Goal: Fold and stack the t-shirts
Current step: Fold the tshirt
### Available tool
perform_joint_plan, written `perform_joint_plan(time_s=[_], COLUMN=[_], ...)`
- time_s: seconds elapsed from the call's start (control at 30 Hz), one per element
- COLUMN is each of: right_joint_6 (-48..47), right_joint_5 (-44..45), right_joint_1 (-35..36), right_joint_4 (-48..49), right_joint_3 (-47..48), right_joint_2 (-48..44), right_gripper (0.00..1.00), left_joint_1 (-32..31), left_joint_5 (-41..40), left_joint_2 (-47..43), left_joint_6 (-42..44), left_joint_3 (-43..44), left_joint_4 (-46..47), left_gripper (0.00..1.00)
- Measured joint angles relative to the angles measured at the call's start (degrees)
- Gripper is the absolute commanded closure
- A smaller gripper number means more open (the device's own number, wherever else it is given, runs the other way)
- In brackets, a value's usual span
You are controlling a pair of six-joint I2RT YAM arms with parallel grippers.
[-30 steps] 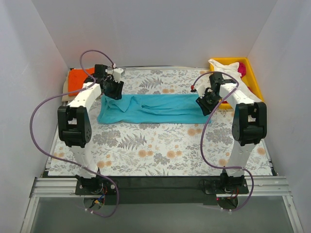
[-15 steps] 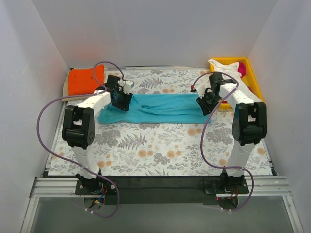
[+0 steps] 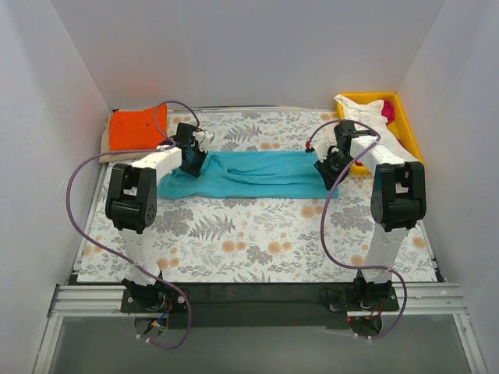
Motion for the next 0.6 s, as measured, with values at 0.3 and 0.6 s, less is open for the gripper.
perform_joint_plan(time_s=[0.3,0.6], right_joint_6=[-0.02,0.0], right_joint_5=[0.02,0.0], right_joint_1=[0.0,0.0], right_joint_4=[0.0,-0.02], right_joint_3=[0.0,-0.02], right_joint_2=[0.0,0.0], right_gripper=[0.74,0.74], left_joint_1=[0.02,2.05], left_joint_5=[-2.99,-6.69], left_joint_2=[0.15,8.83], left_joint_6=[2.1,3.91], left_joint_3=[8.79,18.32], left_joint_4=[-2.03,0.48], left_gripper=[0.89,0.62])
